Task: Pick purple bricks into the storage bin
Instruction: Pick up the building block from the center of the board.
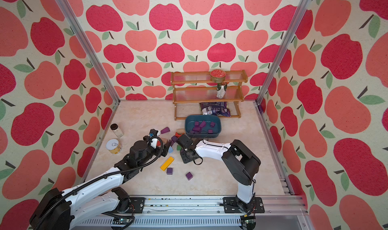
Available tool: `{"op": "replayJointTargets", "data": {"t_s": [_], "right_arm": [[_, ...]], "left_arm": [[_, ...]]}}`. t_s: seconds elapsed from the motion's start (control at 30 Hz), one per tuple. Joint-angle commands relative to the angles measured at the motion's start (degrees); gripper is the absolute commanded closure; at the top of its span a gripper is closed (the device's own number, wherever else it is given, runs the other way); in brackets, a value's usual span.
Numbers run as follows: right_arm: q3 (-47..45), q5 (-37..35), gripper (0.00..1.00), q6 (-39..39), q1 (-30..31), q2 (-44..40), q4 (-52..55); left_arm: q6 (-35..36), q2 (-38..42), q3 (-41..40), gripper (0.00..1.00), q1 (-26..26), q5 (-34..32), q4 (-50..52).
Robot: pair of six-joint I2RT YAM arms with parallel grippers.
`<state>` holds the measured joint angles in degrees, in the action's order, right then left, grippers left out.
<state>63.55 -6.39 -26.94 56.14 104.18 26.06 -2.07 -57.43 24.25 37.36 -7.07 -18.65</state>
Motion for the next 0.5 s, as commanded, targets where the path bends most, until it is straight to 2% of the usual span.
{"op": "replayJointTargets", "data": {"t_s": [0.0, 0.13, 0.47], "right_arm": [[1.18, -1.69, 0.61, -0.66, -0.07, 1.73, 3.52], [1.14, -1.86, 0.68, -0.58, -0.07, 1.82, 3.47], [-0.67, -3.94, 0.69, 0.22, -1.05, -3.60, 1.80]], "left_arm": [[-0.22, -0.36, 0.01, 0.01, -0.36, 0.13, 0.11], [-0.22, -0.25, 0.01, 0.01, -0.28, 0.13, 0.20], [-0.40, -0.66, 0.10, 0.01, -0.28, 0.08, 0.20]]}}
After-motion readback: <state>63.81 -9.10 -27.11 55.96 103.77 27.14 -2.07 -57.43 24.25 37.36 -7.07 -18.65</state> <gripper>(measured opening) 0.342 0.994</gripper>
